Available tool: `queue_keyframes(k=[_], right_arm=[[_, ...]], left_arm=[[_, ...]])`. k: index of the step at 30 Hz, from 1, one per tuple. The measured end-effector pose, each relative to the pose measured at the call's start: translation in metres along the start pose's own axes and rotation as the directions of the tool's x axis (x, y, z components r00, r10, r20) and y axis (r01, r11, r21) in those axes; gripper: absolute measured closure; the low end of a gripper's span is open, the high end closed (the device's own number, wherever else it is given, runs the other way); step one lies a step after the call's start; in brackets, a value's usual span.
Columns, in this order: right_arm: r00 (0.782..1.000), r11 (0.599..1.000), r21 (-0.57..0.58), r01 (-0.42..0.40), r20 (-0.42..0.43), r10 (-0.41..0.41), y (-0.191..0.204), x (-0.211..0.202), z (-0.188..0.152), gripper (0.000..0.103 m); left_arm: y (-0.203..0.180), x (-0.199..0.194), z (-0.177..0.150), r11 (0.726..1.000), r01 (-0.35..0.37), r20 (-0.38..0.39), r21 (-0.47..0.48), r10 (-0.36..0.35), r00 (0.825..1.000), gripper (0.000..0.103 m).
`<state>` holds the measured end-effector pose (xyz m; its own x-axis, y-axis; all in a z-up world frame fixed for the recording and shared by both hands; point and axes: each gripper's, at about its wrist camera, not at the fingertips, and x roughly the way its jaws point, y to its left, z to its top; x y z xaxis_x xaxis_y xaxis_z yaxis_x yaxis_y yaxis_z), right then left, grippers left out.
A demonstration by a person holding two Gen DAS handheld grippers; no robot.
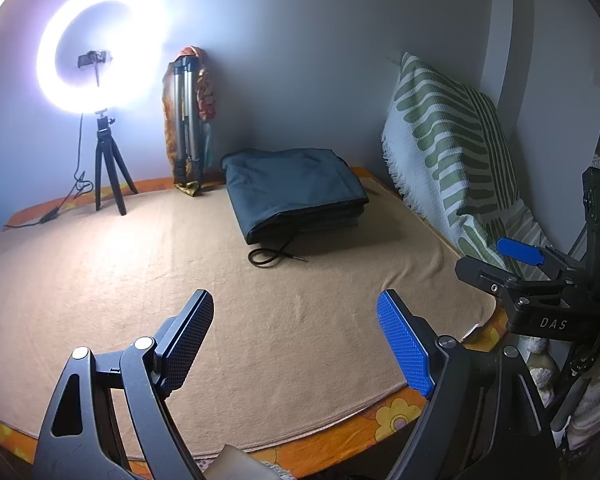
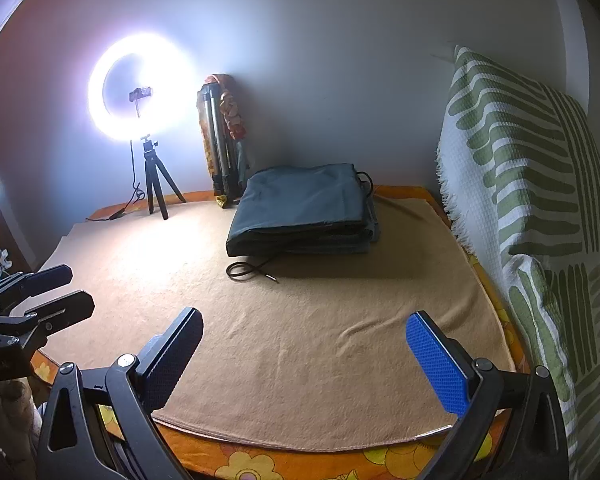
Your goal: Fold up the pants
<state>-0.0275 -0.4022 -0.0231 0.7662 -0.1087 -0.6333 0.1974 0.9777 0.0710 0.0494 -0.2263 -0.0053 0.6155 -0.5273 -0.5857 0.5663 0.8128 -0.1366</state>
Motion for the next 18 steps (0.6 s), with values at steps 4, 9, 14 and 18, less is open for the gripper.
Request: queue_keyframes(k=[4, 9, 14, 18], right_arm=[[1.000, 1.000, 0.001, -0.003, 0.002, 0.003, 0.0013, -0.0013, -0.0002, 0.000], [1.000, 1.000, 0.002, -0.004, 0.000, 0.004, 0.0019, -0.0016, -0.0008, 0.000], [1.000, 1.000, 0.003, -0.005, -0.004, 0.005, 0.0019, -0.0002, -0.0006, 0.000], [1.000, 1.000, 0.004, -0.008, -0.005, 0.008, 0.0015, 0.0009, -0.0003, 0.000]], left_arm=[[-0.0002, -0.0007, -0.0001, 1.000, -0.002, 0.002, 0.001, 0.002, 1.000, 0.019], [0.0001, -0.0013, -0.0001, 1.000, -0.001, 0.003, 0.001, 0.001, 1.000, 0.019], [-0.0003, -0.0028, 0.0008, 1.000, -0.001, 0.008, -0.001, 0.001, 1.000, 0.019], [0.0000, -0.0038, 0.0004, 1.000, -0.006, 0.014, -0.001, 0.006, 1.000, 0.019]])
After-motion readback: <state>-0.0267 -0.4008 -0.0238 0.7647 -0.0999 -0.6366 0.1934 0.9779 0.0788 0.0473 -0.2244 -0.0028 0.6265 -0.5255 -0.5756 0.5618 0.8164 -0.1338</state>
